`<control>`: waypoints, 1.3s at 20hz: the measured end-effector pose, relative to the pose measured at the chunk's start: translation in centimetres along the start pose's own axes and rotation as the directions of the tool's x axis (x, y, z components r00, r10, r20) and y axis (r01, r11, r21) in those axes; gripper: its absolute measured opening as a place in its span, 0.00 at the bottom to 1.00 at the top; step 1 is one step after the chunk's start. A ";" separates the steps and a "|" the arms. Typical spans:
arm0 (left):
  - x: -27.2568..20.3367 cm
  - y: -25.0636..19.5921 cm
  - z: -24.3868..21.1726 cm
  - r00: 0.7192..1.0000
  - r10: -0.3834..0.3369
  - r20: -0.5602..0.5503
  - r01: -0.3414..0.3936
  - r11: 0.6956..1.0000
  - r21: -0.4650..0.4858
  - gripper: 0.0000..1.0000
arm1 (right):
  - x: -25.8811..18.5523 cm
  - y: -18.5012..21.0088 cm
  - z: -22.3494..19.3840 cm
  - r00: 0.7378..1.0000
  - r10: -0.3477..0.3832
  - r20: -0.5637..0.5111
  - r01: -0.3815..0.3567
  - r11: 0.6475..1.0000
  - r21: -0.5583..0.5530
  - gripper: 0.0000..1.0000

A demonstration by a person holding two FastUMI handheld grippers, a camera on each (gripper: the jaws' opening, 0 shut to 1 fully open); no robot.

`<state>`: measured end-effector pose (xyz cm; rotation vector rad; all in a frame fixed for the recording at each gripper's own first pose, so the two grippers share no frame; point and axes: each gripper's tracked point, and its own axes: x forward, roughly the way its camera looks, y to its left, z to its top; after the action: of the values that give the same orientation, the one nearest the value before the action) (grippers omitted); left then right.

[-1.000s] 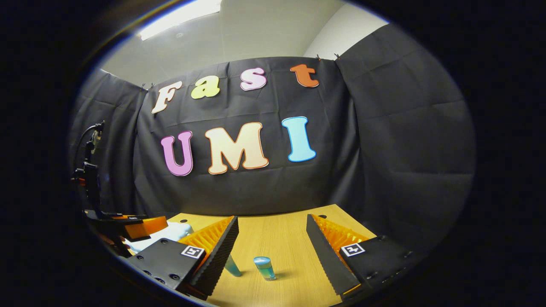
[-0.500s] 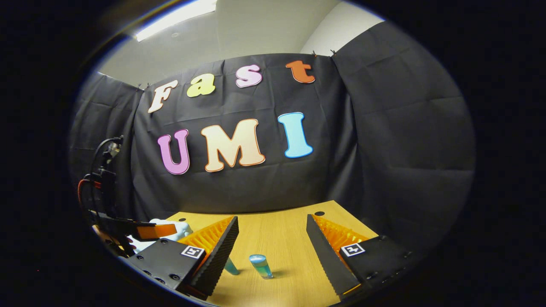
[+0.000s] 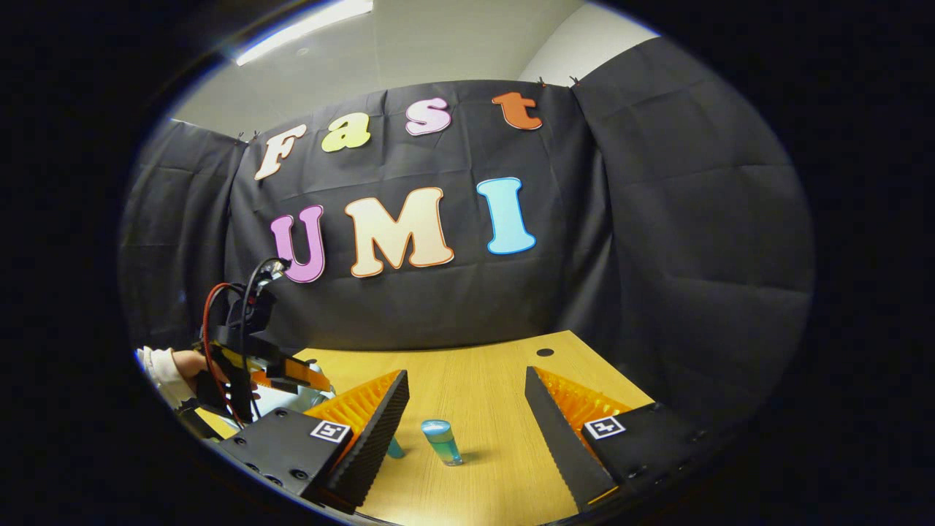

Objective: First open the suitcase, pack the skin care products into it, and then close the suitcase.

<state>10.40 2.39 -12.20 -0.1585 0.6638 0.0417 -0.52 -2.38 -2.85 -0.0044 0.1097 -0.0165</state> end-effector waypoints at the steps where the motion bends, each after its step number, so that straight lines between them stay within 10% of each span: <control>1: 0.8 0.4 -0.2 0.999 0.012 -0.033 -0.012 1.000 -0.001 0.96 | 0.0 -0.2 -0.1 1.000 -0.002 -0.003 0.002 1.000 0.000 1.00; 20: 7.5 3.9 -5.4 0.881 0.189 -0.434 -0.184 0.981 0.052 0.58 | -1.1 -2.8 -1.0 0.997 -0.061 -0.048 0.061 0.998 -0.012 1.00; 26: 8.2 4.0 -6.5 0.866 0.148 -0.477 -0.164 0.986 0.008 0.25 | -1.4 -3.0 -1.2 0.996 -0.065 -0.053 0.065 0.998 -0.013 1.00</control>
<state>12.53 5.16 -22.79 -0.1469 1.1716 0.1740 -2.14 -5.33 -3.85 -0.0185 0.1631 -0.0810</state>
